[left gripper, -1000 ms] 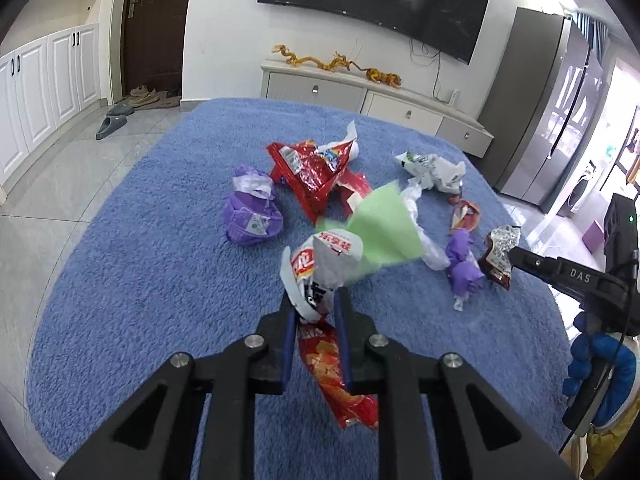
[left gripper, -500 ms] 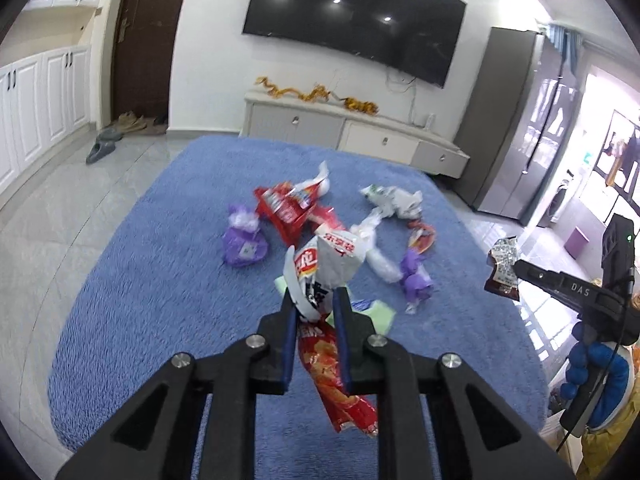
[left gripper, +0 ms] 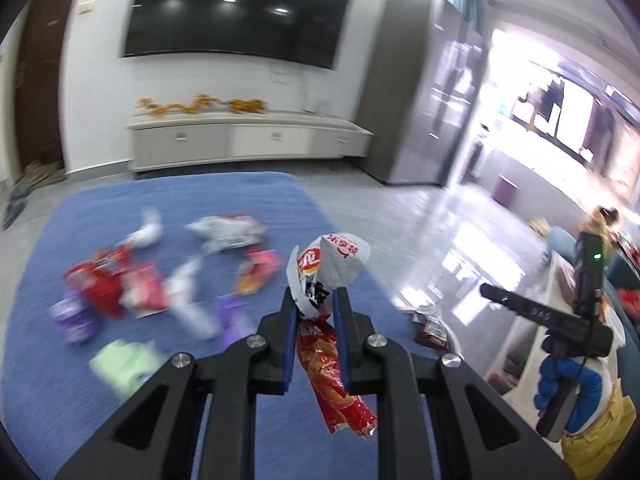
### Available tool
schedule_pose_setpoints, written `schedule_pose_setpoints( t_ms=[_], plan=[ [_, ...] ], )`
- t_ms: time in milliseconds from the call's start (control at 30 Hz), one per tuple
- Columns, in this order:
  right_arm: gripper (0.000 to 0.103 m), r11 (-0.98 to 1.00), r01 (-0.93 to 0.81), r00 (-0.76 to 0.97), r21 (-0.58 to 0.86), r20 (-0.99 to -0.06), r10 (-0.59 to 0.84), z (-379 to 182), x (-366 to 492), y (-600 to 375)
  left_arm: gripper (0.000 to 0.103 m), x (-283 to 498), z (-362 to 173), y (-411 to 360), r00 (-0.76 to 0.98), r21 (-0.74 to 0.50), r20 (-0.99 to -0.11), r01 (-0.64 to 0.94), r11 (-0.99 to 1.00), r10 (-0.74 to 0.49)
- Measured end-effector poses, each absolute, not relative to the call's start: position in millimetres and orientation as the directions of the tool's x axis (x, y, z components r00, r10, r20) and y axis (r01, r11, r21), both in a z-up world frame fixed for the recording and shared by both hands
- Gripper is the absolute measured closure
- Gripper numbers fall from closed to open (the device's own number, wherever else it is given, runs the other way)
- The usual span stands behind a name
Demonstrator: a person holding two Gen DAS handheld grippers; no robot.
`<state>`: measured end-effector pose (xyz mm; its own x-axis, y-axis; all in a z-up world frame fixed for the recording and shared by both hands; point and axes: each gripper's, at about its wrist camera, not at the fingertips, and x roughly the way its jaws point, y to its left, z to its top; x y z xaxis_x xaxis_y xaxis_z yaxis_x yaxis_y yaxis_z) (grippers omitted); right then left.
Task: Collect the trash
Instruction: 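Carry the red chip bag over the bin and open the left tool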
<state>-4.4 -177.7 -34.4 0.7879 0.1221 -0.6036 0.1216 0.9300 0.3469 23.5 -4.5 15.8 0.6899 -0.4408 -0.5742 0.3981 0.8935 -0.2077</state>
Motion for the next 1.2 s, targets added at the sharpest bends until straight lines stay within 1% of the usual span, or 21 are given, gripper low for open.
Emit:
schedule_pose_setpoints(
  t_ms=[100, 167, 300, 333, 500, 600, 800, 867, 900, 933, 967, 1200],
  plan=[
    [0.094, 0.904, 0.169, 0.768, 0.394, -0.627, 0.129, -55, -9, -210, 0.087, 34, 13, -46, 0.648, -0.209, -0.582, 0.465, 0.86, -0.492],
    [0.094, 0.881, 0.183, 0.762, 0.436, -0.63, 0.154, -69, -12, -223, 0.087, 41, 9, -67, 0.624, -0.204, -0.596, 0.49, 0.847, -0.505],
    [0.09, 0.845, 0.24, 0.775, 0.478, -0.618, 0.13, -84, -18, -251, 0.087, 54, -1, -105, 0.584, -0.178, -0.631, 0.533, 0.828, -0.511],
    [0.09, 0.841, 0.25, 0.779, 0.48, -0.615, 0.119, -86, -21, -258, 0.087, 60, -5, -118, 0.569, -0.172, -0.643, 0.545, 0.821, -0.513],
    [0.077, 0.847, 0.28, 0.795, 0.453, -0.603, 0.059, -82, -36, -282, 0.087, 71, -24, -170, 0.508, -0.155, -0.684, 0.6, 0.785, -0.523],
    [0.072, 0.852, 0.293, 0.803, 0.433, -0.596, 0.027, -80, -46, -290, 0.086, 78, -43, -204, 0.447, -0.157, -0.724, 0.635, 0.757, -0.525],
    [0.069, 0.843, 0.316, 0.809, 0.435, -0.587, -0.001, -86, -68, -303, 0.086, 93, -88, -266, 0.323, -0.201, -0.787, 0.672, 0.713, -0.526],
    [0.068, 0.839, 0.328, 0.805, 0.433, -0.593, -0.009, -89, -73, -306, 0.085, 99, -98, -279, 0.287, -0.228, -0.796, 0.673, 0.703, -0.533],
    [0.068, 0.836, 0.333, 0.803, 0.435, -0.596, -0.01, -92, -76, -307, 0.08, 101, -102, -282, 0.275, -0.24, -0.799, 0.67, 0.703, -0.535],
    [0.068, 0.835, 0.336, 0.801, 0.435, -0.599, -0.01, -94, -78, -308, 0.071, 102, -105, -282, 0.272, -0.246, -0.8, 0.664, 0.706, -0.535],
    [0.068, 0.836, 0.338, 0.798, 0.432, -0.603, -0.011, -95, -79, -309, 0.068, 102, -105, -282, 0.273, -0.249, -0.799, 0.661, 0.708, -0.536],
    [0.067, 0.844, 0.3, 0.787, 0.445, -0.616, 0.045, -106, -73, -294, 0.067, 99, -93, -246, 0.341, -0.211, -0.777, 0.65, 0.73, -0.529]
  ],
)
